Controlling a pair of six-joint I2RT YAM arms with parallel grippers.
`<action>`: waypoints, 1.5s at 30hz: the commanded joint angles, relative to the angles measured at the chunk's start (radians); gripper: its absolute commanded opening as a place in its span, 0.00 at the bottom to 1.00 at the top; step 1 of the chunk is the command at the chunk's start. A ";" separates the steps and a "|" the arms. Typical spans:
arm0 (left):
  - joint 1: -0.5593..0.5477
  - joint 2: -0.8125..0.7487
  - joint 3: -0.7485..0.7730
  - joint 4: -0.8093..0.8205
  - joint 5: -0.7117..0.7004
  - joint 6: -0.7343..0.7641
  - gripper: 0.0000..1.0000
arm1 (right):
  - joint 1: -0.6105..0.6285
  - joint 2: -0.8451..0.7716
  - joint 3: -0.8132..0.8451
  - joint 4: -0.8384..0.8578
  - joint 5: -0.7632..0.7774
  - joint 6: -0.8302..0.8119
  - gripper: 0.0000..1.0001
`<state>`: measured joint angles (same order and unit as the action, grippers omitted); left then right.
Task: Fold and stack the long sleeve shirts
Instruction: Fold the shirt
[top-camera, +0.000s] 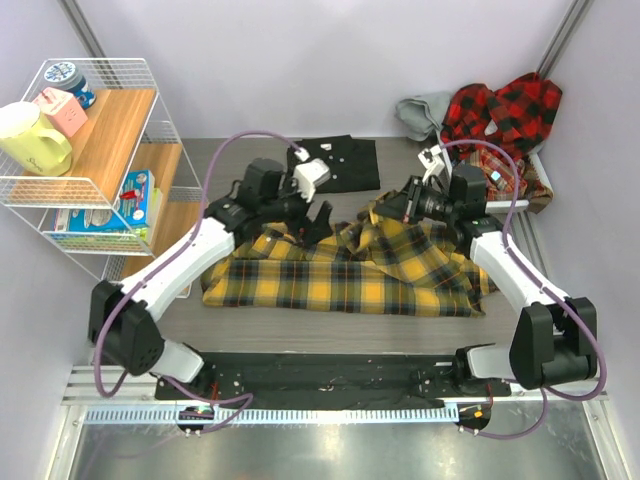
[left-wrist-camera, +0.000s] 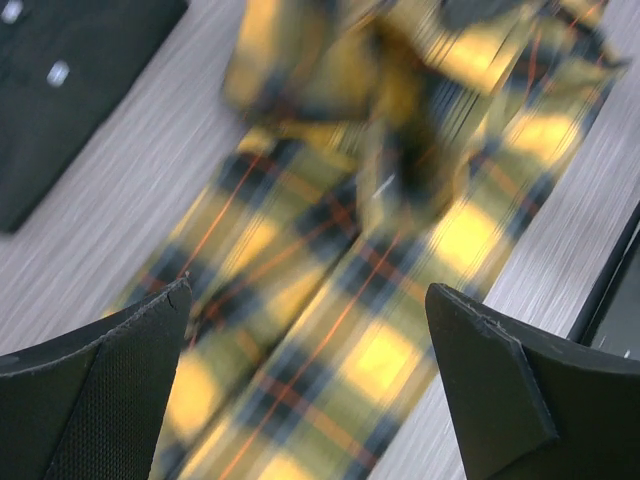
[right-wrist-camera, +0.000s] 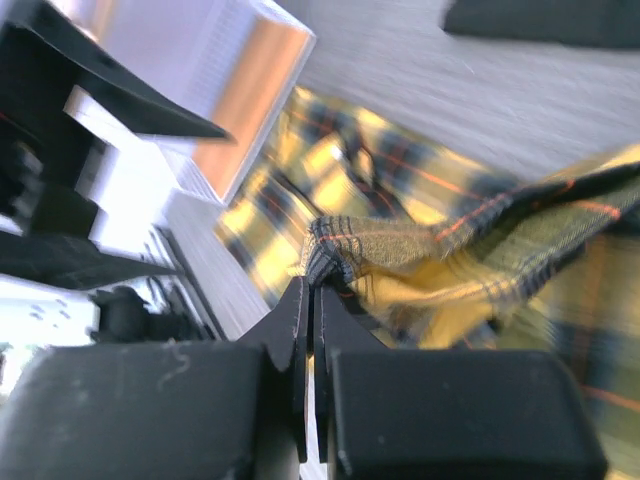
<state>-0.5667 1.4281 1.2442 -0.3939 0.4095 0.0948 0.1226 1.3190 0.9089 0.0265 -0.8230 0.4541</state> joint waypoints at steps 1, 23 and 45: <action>-0.067 0.069 0.089 0.191 -0.058 -0.127 1.00 | 0.052 -0.029 0.038 0.203 0.136 0.207 0.01; -0.091 0.272 0.253 0.277 -0.134 -0.012 0.00 | 0.124 -0.090 0.079 0.140 0.170 0.137 0.32; 0.134 0.419 0.647 0.280 0.234 0.473 0.00 | -0.532 0.224 0.367 -1.155 0.193 -1.304 0.86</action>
<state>-0.5011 1.8336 1.7851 -0.1562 0.5098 0.4786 -0.3878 1.5017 1.2621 -1.0111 -0.6750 -0.6540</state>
